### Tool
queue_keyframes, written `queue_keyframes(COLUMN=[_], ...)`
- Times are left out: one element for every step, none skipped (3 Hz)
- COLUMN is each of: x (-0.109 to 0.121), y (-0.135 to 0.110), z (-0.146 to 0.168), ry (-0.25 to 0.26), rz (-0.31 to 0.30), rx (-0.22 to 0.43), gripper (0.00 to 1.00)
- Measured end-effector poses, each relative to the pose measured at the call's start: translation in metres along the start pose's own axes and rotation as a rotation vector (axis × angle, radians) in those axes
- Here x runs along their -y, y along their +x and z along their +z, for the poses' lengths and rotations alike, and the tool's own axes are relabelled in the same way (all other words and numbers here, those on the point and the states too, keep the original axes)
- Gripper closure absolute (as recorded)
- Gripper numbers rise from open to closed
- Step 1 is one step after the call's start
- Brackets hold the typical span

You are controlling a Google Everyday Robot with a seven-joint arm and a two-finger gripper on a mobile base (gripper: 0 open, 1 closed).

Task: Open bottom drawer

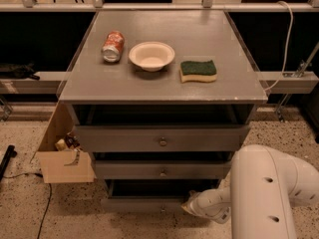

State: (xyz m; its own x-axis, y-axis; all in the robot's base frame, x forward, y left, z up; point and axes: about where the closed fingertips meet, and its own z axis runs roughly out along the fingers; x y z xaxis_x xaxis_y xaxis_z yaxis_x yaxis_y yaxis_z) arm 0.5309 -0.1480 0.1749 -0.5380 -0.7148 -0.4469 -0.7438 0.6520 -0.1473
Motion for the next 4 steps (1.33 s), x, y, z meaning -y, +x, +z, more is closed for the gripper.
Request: queue_keyframes(x=[0.0000,0.0000,0.0000,-0.0001], y=[0.0000,0.0000,0.0000,0.0000], z=[0.0000,0.0000,0.0000,0.0000], ry=[0.000,0.000,0.000,0.000], rz=[0.000,0.000,0.000,0.000], rx=[0.000,0.000,0.000,0.000], gripper=[0.53,0.31,0.08,0.10])
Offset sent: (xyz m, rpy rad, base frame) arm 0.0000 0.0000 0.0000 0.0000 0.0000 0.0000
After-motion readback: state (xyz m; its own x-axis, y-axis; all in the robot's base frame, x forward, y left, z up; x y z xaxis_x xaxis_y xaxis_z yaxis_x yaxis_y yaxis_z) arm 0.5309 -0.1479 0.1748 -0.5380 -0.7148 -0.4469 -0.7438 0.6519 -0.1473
